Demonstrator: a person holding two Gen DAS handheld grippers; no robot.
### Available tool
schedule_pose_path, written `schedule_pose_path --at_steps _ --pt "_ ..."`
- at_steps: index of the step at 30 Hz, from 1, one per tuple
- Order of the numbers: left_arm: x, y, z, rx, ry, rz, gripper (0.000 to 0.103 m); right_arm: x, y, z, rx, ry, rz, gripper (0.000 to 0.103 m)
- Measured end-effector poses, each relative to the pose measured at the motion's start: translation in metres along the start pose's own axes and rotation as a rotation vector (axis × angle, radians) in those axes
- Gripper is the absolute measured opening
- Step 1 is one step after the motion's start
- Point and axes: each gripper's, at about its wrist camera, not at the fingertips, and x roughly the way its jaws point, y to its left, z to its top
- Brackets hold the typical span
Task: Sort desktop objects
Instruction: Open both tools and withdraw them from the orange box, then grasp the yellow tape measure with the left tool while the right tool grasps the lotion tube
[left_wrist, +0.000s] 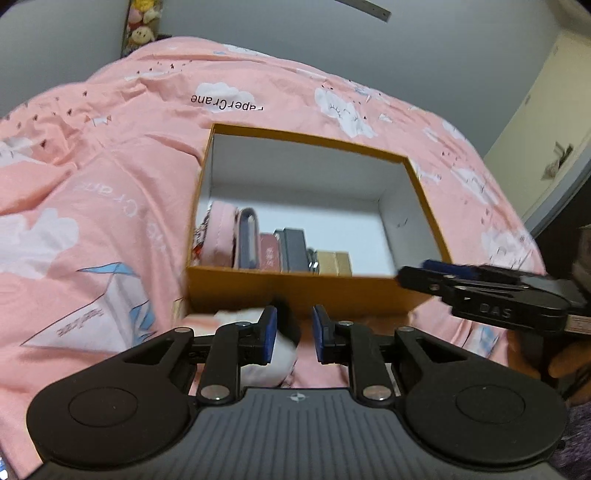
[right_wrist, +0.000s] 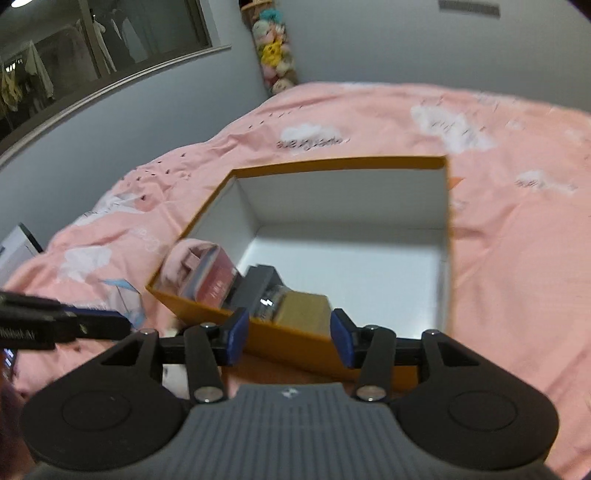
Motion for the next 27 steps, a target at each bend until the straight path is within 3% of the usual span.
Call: schedule_pose_path --at_steps 3,7,12,18,22,27 --pt "-0.007 -0.008 -0.014 0.08 0.03 0.03 0.026 -0.015 0.0 -0.021 -0.036 0.001 -0.057 0.054" --pt "-0.01 -0.02 -0.032 0.182 0.083 0.039 0.035 -0.021 -0.014 -0.044 0.021 0.082 -0.088 0.054" --pt "0.003 -0.041 -0.051 0.247 0.152 -0.03 0.036 -0.034 -0.016 -0.074 0.059 0.166 -0.071 0.054" --pt "0.038 -0.065 -0.063 0.28 0.28 -0.129 0.036 -0.03 -0.001 -0.112 0.091 0.303 0.01 0.044" --pt "0.067 -0.073 -0.071 0.293 0.354 -0.087 0.036 -0.021 0.002 -0.128 0.11 0.379 0.016 0.044" --pt "0.095 -0.069 -0.086 0.264 0.431 -0.098 0.036 -0.014 -0.011 -0.133 0.186 0.385 0.035 0.044"
